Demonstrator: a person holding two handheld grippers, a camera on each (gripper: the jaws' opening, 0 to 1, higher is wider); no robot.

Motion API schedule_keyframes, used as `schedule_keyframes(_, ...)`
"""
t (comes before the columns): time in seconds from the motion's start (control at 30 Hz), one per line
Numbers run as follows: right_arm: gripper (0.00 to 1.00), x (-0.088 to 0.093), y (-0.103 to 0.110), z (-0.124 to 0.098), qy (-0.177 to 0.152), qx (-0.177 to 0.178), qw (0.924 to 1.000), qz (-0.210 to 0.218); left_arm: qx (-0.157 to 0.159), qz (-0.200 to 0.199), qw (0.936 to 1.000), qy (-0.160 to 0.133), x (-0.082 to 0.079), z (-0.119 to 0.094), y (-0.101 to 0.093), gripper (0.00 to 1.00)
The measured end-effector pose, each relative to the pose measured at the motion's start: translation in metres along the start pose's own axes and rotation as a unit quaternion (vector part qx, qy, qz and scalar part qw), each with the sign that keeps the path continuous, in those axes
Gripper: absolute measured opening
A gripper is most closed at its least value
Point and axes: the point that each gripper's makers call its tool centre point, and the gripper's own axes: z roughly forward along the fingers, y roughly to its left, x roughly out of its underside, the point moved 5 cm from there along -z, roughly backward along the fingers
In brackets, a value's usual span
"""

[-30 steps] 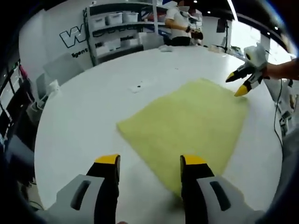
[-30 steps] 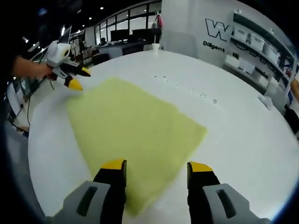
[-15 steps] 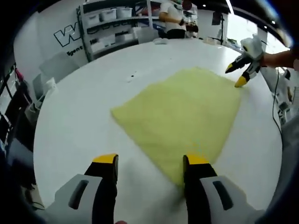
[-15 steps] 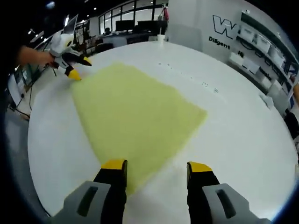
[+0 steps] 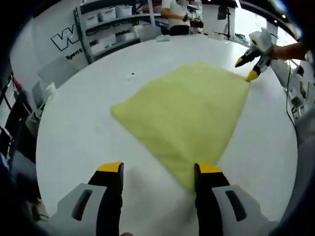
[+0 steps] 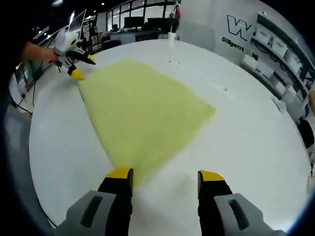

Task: Fold the garment on the visible template until the final outline fits inside the template.

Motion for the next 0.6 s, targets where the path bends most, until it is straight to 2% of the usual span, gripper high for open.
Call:
schedule_keyframes(0.2,0.48,-0.024,0.008,0.0,-0.035,-0.003,0.9994,0.007,-0.002,-0.005,0.9994,-0.034,-0.023,-0.001,-0.006,0.6)
schedule_keyframes(0.23,0.48,-0.029,0.012,0.003,-0.039,-0.004,0.9992,0.005,0.004,-0.027,0.9988,-0.041,-0.027,0.002,-0.01,0.61)
schedule_keyframes(0.37,0.48,-0.039,0.025,0.012,-0.046,-0.014,0.9988,0.003,0.008,-0.011,0.999,-0.042,-0.033,0.008,-0.019,0.62)
schedule_keyframes(0.6,0.48,-0.051,0.037,0.023,-0.054,-0.028,0.9982,0.005,0.02,-0.008,0.9988,-0.043,-0.037,0.018,-0.032,0.64)
